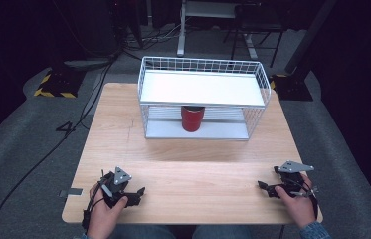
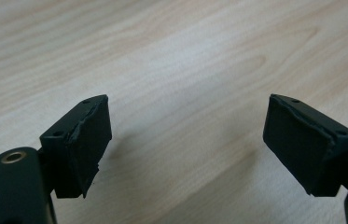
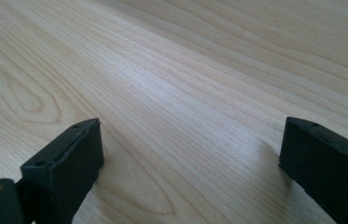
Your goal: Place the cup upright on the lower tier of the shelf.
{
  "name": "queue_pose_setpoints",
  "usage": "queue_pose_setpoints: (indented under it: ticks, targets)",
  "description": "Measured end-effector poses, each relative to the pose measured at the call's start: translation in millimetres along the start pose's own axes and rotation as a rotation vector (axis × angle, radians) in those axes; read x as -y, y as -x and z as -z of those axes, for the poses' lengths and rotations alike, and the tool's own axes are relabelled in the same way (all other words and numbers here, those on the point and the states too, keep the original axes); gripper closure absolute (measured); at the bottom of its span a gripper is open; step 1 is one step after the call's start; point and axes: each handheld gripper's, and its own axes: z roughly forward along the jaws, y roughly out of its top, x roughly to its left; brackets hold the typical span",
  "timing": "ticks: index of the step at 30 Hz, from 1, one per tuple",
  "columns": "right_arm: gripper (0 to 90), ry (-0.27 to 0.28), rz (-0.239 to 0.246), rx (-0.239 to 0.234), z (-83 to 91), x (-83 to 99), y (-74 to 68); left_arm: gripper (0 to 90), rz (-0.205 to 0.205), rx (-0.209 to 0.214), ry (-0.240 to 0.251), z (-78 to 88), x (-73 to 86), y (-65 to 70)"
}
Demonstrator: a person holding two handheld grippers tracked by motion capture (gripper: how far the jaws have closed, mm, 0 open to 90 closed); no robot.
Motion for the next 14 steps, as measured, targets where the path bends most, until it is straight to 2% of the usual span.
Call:
queue_pose_setpoints:
  ticks: [1,5,7,14]
  targets:
    - [6.4,0.000,0.000,0.000,0.0,0.0,0.0,15.5,-0.022,0.004,0.004,-1.7,1.4,0.8]
    - [6.4,0.000,-0.001,0.001,0.0,0.0,-0.1,15.4,-0.034,0.018,0.017,-3.4,1.7,2.9]
    - [6.4,0.000,0.000,0.000,0.0,0.0,0.0,11.9,-0.050,0.027,0.047,-7.2,3.1,1.8]
    - [5.9,-0.002,0.001,0.003,-0.2,0.0,-0.4,9.5,-0.056,0.024,0.047,-8.5,2.0,1.4]
